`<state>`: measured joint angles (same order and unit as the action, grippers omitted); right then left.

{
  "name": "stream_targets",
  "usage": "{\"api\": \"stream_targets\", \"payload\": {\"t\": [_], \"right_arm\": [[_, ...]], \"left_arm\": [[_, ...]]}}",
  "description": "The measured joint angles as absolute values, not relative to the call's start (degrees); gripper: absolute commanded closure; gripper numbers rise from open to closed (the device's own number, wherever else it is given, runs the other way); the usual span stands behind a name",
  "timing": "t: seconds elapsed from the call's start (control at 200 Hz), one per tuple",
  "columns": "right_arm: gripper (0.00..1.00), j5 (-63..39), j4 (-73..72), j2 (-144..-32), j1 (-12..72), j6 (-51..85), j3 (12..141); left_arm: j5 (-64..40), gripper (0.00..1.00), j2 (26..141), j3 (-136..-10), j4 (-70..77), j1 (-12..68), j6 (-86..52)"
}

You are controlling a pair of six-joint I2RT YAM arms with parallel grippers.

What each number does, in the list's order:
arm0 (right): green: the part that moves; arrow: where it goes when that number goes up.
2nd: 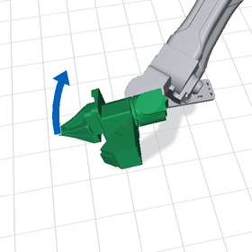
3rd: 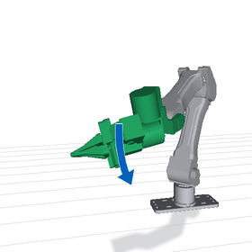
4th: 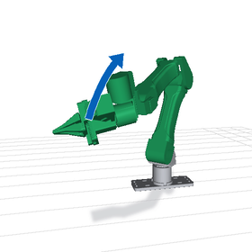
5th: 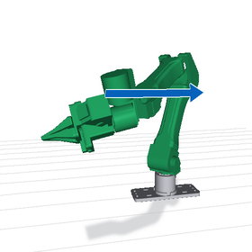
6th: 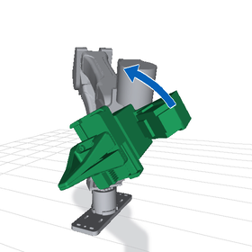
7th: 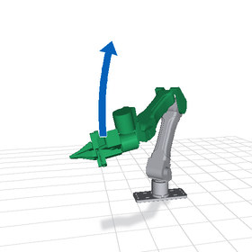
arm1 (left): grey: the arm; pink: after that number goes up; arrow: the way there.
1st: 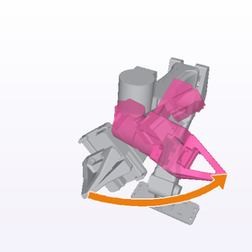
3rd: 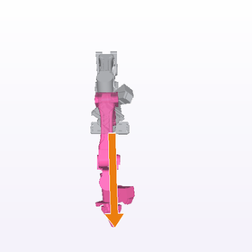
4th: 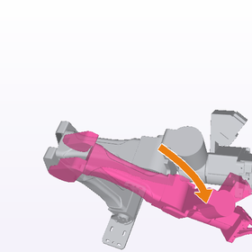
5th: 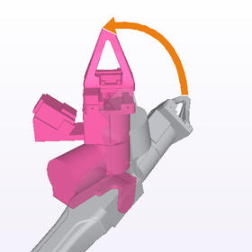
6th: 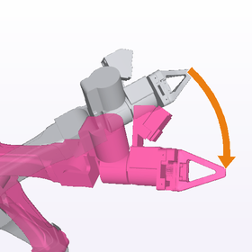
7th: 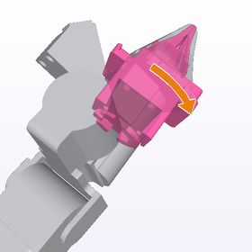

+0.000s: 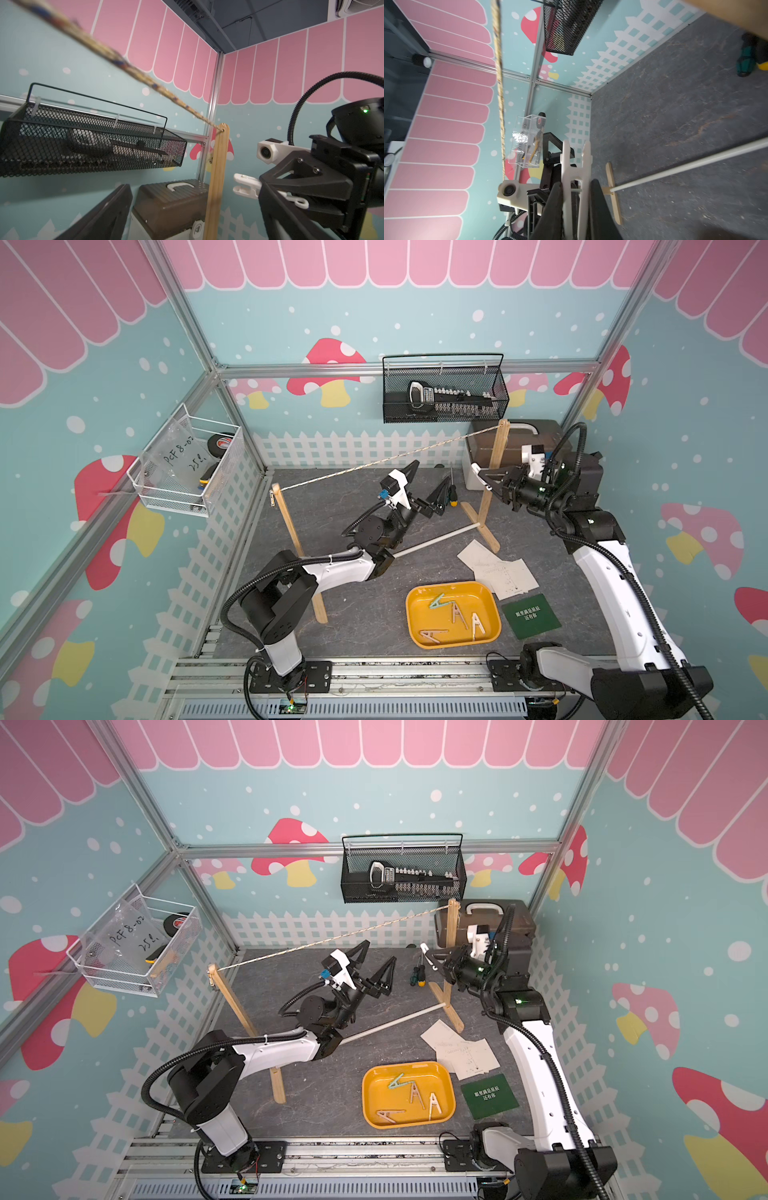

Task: Remove the postcards from the strings
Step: Remove the clamp from the clothesline, then place the clamp in the storage box.

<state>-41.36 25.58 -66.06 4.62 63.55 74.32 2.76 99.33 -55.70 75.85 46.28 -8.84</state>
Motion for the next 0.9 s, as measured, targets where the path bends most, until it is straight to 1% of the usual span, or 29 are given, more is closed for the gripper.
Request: {"api": "stream_targets", "payload": {"t": [0.1, 0.17, 0.355, 0.41, 0.51, 0.635, 0.716, 0.831, 0.901], "right_arm": [[0.83, -38.6, 33.9, -63.5, 5.5, 55.2, 69.8], [0.83, -35.7, 38.6, -62.0, 7.7, 50.4, 65.1], [0.83, -31.4, 45.3, -60.1, 19.3, 44.4, 52.0], [0.81, -31.0, 45.8, -59.6, 22.0, 44.1, 49.1], [0.70, -30.3, 46.1, -58.1, 25.0, 43.5, 45.9], [0.48, -28.9, 46.1, -58.0, 26.3, 42.0, 44.6], [0.38, -27.4, 45.9, -59.2, 26.4, 40.9, 44.5], [0.29, -24.5, 45.3, -61.4, 26.4, 39.0, 45.0], [0.28, -22.2, 45.0, -63.0, 26.4, 37.9, 46.5]], "left_arm": [[1.8, 0.00, 98.6, -51.3, 75.2, 47.7, -9.4], [1.4, 0.00, 98.0, -48.4, 74.6, 48.2, -10.1], [1.3, 0.00, 93.4, -43.1, 70.9, 48.2, -10.6], [1.5, 0.00, 91.6, -42.5, 69.9, 48.2, -10.6], [3.2, 0.00, 88.3, -41.8, 67.2, 48.2, -10.9], [7.0, 0.00, 85.3, -41.7, 60.3, 48.2, -11.8], [9.2, 0.00, 83.4, -41.7, 53.3, 48.2, -12.2], [11.4, 0.00, 80.1, -41.7, 42.9, 48.2, -12.3], [12.8, 0.00, 77.9, -41.7, 37.3, 48.2, -12.2]]}}
